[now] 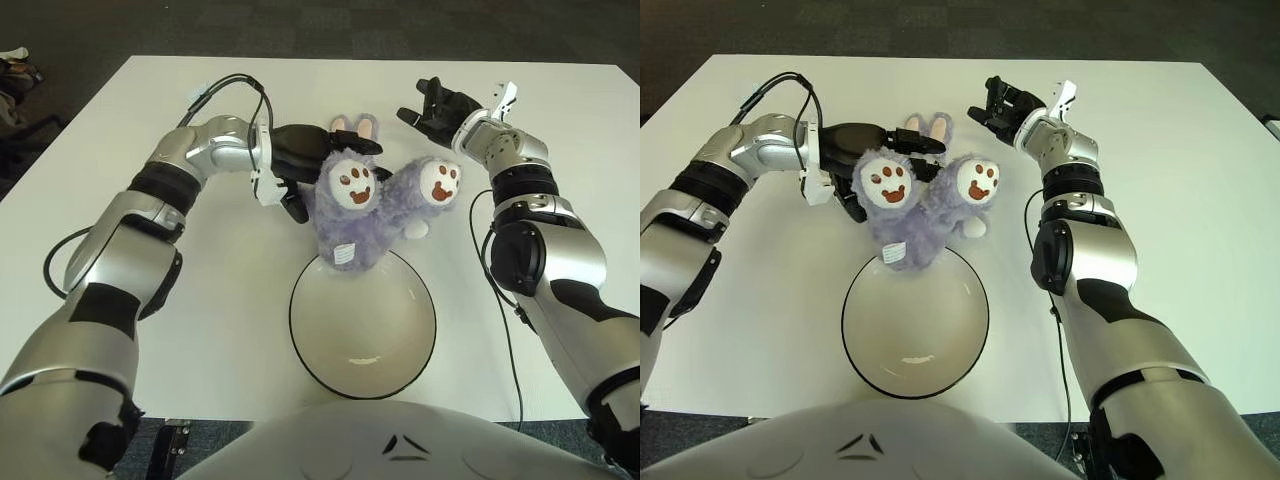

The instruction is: Put the doll into the plate.

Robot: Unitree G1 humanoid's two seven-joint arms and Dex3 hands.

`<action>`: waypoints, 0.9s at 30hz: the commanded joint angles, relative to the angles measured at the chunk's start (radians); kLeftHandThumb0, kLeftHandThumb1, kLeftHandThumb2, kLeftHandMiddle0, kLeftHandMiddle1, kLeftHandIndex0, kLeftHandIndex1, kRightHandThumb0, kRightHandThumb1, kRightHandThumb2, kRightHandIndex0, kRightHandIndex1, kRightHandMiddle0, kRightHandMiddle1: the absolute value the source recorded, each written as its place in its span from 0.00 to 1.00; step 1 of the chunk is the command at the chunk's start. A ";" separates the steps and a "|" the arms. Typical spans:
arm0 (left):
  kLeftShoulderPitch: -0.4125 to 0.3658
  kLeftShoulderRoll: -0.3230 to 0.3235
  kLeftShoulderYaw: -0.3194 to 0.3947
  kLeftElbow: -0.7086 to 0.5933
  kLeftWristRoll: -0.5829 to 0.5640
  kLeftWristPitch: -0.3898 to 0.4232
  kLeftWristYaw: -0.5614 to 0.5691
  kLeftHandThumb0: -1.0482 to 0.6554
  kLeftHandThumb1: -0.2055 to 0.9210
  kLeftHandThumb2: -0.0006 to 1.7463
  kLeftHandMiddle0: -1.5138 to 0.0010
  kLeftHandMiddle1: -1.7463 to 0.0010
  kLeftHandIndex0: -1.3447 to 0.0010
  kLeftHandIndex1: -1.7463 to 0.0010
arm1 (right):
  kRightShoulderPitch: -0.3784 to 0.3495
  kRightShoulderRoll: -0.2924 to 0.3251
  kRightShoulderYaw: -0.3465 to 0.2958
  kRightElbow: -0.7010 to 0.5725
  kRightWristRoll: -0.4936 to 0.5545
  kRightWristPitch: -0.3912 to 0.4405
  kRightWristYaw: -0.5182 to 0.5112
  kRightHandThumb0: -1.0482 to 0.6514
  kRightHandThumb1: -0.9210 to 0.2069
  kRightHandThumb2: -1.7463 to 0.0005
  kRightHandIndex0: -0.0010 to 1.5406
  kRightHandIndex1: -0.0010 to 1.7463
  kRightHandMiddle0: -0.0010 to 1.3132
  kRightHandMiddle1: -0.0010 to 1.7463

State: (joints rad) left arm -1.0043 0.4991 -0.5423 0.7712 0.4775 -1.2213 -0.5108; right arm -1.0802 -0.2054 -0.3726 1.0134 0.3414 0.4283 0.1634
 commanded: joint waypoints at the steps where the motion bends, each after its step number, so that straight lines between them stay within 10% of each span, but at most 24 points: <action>1: 0.028 -0.002 -0.026 -0.041 -0.110 0.044 -0.093 0.39 0.53 0.59 0.98 0.98 1.00 0.94 | 0.010 0.001 -0.012 -0.014 0.014 0.001 -0.015 0.63 0.75 0.18 0.10 0.70 0.05 0.79; 12: 0.097 -0.008 -0.041 -0.194 -0.375 0.267 -0.367 0.39 0.46 0.59 0.89 0.91 1.00 0.70 | 0.006 -0.001 -0.024 -0.016 0.016 0.007 -0.047 0.64 0.76 0.17 0.05 0.70 0.07 0.80; 19: 0.143 -0.021 -0.011 -0.285 -0.344 0.333 -0.369 0.37 0.43 0.63 0.98 0.36 1.00 0.40 | -0.004 -0.010 -0.034 0.015 0.013 -0.002 -0.060 0.65 0.76 0.17 0.03 0.68 0.05 0.79; 27: 0.183 -0.032 -0.006 -0.356 -0.357 0.393 -0.398 0.31 0.48 0.61 1.00 0.10 1.00 0.18 | -0.009 -0.016 -0.049 0.035 0.020 -0.008 -0.064 0.64 0.76 0.18 0.03 0.67 0.03 0.78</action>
State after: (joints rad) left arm -0.8510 0.4696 -0.5442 0.4390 0.1250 -0.8536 -0.8734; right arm -1.0805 -0.2091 -0.4057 1.0387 0.3429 0.4300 0.1083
